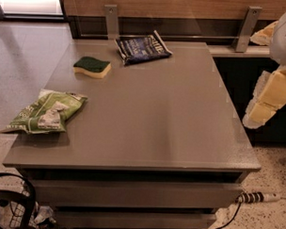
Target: Pick sponge
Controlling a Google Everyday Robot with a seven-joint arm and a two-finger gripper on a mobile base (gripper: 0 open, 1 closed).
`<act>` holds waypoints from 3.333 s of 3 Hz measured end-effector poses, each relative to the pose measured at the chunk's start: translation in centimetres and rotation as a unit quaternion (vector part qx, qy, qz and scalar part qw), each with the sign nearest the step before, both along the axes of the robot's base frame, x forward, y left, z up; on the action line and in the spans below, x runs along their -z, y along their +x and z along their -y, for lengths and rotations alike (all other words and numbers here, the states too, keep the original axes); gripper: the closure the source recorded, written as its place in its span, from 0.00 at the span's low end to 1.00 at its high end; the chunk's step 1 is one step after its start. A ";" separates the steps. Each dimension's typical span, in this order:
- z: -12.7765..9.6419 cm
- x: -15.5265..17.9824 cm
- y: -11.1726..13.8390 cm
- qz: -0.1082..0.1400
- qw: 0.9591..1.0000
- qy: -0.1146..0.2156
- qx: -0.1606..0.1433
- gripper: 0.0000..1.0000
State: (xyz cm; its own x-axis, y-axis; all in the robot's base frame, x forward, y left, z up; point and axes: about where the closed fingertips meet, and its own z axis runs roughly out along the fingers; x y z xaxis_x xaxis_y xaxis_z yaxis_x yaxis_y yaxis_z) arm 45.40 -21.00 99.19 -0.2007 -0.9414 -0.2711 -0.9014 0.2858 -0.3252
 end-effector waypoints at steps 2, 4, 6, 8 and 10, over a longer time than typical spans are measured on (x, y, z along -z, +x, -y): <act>-6.6 3.9 7.0 0.050 0.978 0.204 0.018 0.00; -17.8 2.1 18.5 0.144 0.879 0.454 0.019 0.00; -21.5 3.5 21.1 0.151 0.872 0.465 0.015 0.00; -28.1 7.2 25.4 0.151 0.861 0.485 0.013 0.00; -34.1 12.7 27.2 0.090 0.872 0.480 -0.016 0.00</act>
Offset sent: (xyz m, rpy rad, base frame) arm 0.1528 0.1042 -0.0160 0.7650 -0.3709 -0.0986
